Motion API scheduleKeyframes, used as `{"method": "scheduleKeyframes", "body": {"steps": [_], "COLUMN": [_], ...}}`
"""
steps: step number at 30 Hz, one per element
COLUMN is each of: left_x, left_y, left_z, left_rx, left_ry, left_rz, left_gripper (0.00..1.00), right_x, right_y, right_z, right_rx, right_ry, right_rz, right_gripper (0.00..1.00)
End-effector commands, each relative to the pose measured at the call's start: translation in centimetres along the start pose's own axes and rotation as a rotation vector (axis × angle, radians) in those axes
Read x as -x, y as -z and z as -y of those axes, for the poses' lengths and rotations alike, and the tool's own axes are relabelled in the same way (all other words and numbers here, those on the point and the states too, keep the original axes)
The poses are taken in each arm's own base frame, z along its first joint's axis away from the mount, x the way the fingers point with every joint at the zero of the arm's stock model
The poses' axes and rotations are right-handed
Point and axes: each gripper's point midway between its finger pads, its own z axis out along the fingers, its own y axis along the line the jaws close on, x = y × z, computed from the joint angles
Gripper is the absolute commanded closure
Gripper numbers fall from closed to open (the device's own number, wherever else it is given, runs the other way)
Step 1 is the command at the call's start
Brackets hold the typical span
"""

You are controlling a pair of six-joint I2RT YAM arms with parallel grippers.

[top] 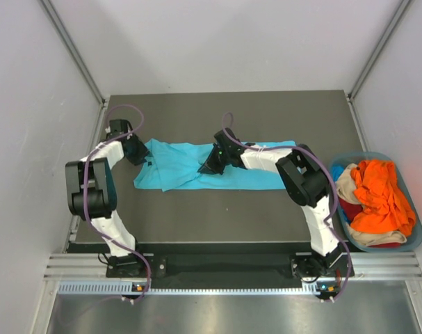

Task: Fold and stack the t-shirts
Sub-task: Fold the tshirt

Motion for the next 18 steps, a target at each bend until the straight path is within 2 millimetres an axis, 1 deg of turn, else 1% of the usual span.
{"method": "scheduleKeyframes", "body": {"steps": [1,3,4,5,6,7,9,11,12,13,14,15,16,17,18], "left_x": [1.6,1.3,1.1,1.1,0.8,1.3,1.6,2.2,2.7,3.2,3.6,4.1,5.2,4.8,5.1], "left_y": [-1.4,-1.8,-2.1,-2.2,-2.2,-2.1,-1.8,-1.5,-1.3,-0.8,-0.5,-0.2,0.2,0.4,0.6], "left_z": [-2.4,-3.4,-4.3,-4.7,-5.1,-6.0,-6.4,-6.5,-6.1,-5.6,-4.9,-4.0,-2.6,-0.7,0.1], "left_rx": [0.124,0.165,0.201,0.217,0.23,0.28,0.301,0.309,0.301,0.289,0.258,0.227,0.163,0.063,0.018], "left_ry": [0.009,0.02,0.025,0.026,0.029,0.026,0.035,0.047,0.049,0.047,0.048,0.038,0.021,-0.001,-0.026], "left_rz": [0.016,-0.004,-0.006,-0.004,-0.016,0.013,0.026,0.038,0.046,0.061,0.071,0.083,0.121,0.094,0.1], "left_gripper": [0.6,0.6,0.6,0.6,0.6,0.6,0.6,0.6,0.6,0.59,0.59,0.59,0.59,0.59,0.59], "right_x": [1.7,1.6,1.5,1.6,1.7,1.8,2.4,3.5,4.0,4.7,5.2,5.6,6.7,7.2,7.6], "right_y": [2.3,2.3,2.3,2.4,2.5,2.6,3.5,4.3,5.3,5.8,6.8,7.3,8.0,8.8,9.2], "right_z": [-2.0,-1.6,-1.5,-1.5,-1.6,-1.9,-2.4,-2.5,-3.1,-3.2,-3.6,-3.6,-3.3,-3.4,-3.2], "right_rx": [0.037,0.023,0.02,0.018,0.02,0.021,0.008,-0.012,-0.003,-0.001,0.004,0.001,-0.009,-0.007,-0.012], "right_ry": [0.063,0.076,0.084,0.098,0.112,0.129,0.176,0.219,0.236,0.246,0.276,0.287,0.29,0.32,0.331], "right_rz": [0.053,0.052,0.05,0.05,0.05,0.056,0.073,0.111,0.131,0.154,0.171,0.184,0.204,0.219,0.227], "right_gripper": [0.99,0.96,0.94,0.86,0.82,0.8,0.76,0.71,0.69,0.68,0.66,0.65,0.65,0.64,0.64]}}
